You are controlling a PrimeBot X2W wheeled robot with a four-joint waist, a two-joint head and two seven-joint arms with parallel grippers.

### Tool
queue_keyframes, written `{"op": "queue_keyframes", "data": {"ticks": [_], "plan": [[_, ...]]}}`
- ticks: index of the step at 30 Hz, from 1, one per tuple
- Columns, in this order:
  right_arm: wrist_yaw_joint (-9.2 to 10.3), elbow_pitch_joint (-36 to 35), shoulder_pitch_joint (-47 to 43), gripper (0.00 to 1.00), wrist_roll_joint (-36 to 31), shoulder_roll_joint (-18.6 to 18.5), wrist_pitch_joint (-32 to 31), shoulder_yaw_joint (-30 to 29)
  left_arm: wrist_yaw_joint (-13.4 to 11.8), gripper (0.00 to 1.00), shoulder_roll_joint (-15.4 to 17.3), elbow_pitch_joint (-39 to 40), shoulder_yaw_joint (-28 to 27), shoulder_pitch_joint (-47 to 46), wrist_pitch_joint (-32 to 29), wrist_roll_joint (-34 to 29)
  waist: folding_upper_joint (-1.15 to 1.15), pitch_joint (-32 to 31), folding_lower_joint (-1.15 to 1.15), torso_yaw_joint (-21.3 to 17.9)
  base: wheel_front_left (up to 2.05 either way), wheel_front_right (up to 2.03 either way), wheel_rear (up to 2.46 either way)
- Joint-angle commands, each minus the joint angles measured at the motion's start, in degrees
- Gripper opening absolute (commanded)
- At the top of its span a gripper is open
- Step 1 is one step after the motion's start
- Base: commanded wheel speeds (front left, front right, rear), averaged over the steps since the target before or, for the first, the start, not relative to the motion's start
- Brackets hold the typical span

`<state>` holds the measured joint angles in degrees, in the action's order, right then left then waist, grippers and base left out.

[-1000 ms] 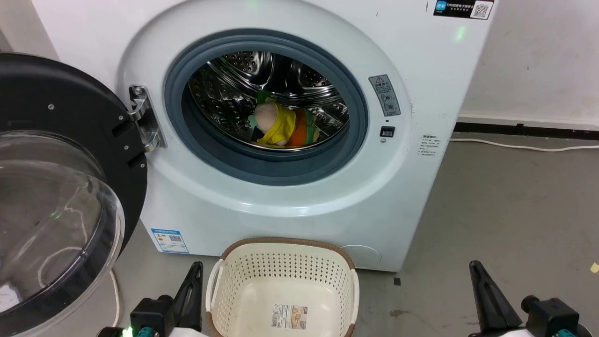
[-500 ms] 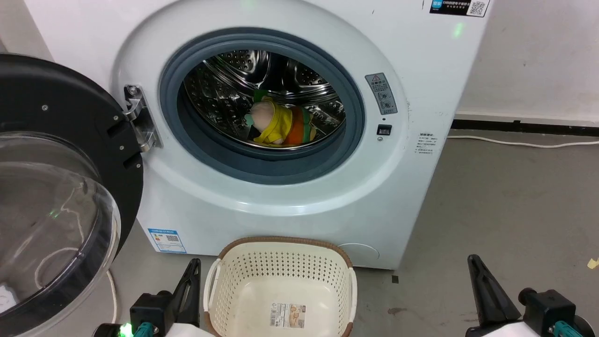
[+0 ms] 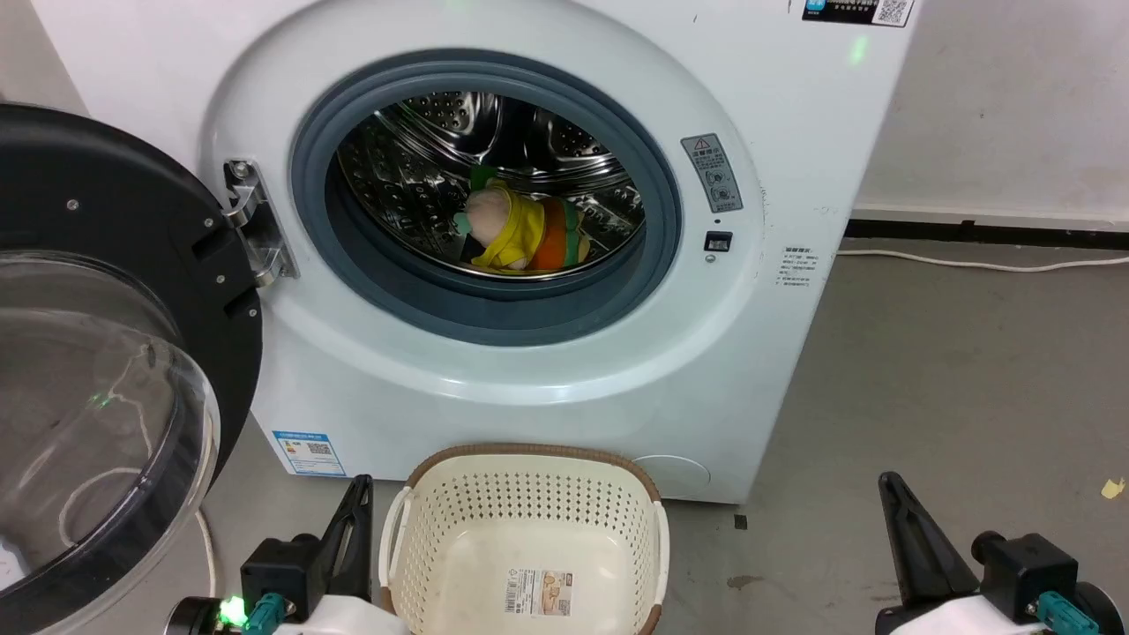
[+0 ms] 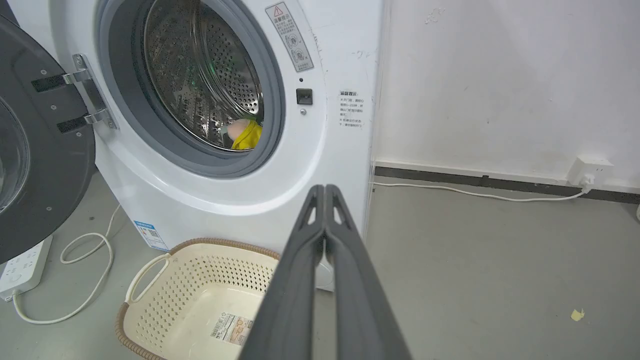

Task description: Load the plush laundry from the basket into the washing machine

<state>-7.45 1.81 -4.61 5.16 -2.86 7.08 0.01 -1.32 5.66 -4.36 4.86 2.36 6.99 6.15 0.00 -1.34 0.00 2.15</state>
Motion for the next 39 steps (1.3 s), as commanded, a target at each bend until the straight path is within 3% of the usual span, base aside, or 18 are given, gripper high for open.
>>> {"op": "queue_keyframes", "data": {"ticks": [1,39], "plan": [[-0.02,-0.33,0.98,0.00,-0.54,-0.01,-0.37,-0.03,0.25,0.00,-0.42,0.47,-0.35,-0.66,-0.32,-0.55,0.00,0.03,0.00,-0.05,0.00,0.00,0.00],[-0.03,-1.29,3.34,0.00,-3.54,-0.01,-4.73,-0.01,0.95,0.00,-1.95,2.99,-3.28,-1.77,-4.65,-4.18,0.00,0.88,0.00,-1.41,0.00,0.00,0.00]]}}
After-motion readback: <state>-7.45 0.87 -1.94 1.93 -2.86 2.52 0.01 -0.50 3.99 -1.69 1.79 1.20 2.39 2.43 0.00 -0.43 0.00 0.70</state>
